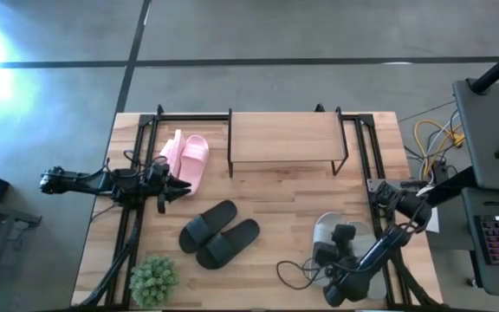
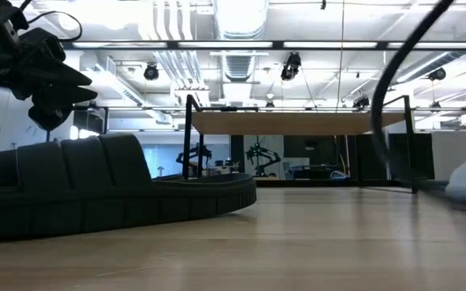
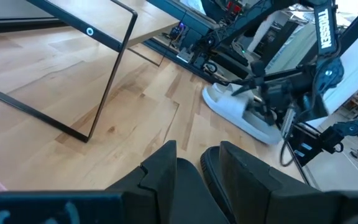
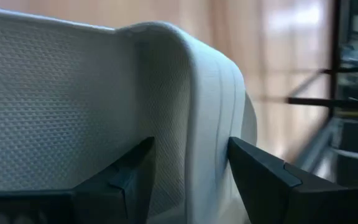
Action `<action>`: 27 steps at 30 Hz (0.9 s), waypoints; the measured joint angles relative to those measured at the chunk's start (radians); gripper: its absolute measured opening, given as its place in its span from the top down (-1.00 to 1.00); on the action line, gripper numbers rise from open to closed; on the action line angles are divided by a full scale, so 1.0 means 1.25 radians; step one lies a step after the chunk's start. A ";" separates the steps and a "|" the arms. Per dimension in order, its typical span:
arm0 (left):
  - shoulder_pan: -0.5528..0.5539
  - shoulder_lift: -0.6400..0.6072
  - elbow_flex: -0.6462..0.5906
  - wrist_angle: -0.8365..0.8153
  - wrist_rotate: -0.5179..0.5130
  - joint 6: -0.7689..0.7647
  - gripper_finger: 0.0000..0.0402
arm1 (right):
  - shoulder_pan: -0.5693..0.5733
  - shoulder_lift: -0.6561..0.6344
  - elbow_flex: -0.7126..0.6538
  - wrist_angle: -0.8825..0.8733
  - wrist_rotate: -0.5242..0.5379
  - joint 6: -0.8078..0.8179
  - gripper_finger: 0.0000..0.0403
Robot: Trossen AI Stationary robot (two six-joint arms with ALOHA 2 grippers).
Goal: Pick and place slides into the shelf
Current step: Put the left gray slide under the shelf
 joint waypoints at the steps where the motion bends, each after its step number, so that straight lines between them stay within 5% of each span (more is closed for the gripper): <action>1: 0.000 0.000 0.000 0.000 0.000 0.000 0.46 | -0.004 0.005 -0.003 -0.006 0.004 0.011 0.04; 6: 0.000 0.000 0.000 0.001 0.000 0.000 0.46 | -0.028 0.003 -0.033 0.017 0.011 0.031 0.19; 17: 0.000 0.000 0.000 0.001 0.000 0.000 0.46 | -0.054 -0.006 -0.069 0.043 0.035 0.021 0.90; 27: 0.000 0.000 0.001 0.001 0.000 0.000 0.46 | -0.062 -0.055 -0.072 0.030 0.114 -0.057 0.94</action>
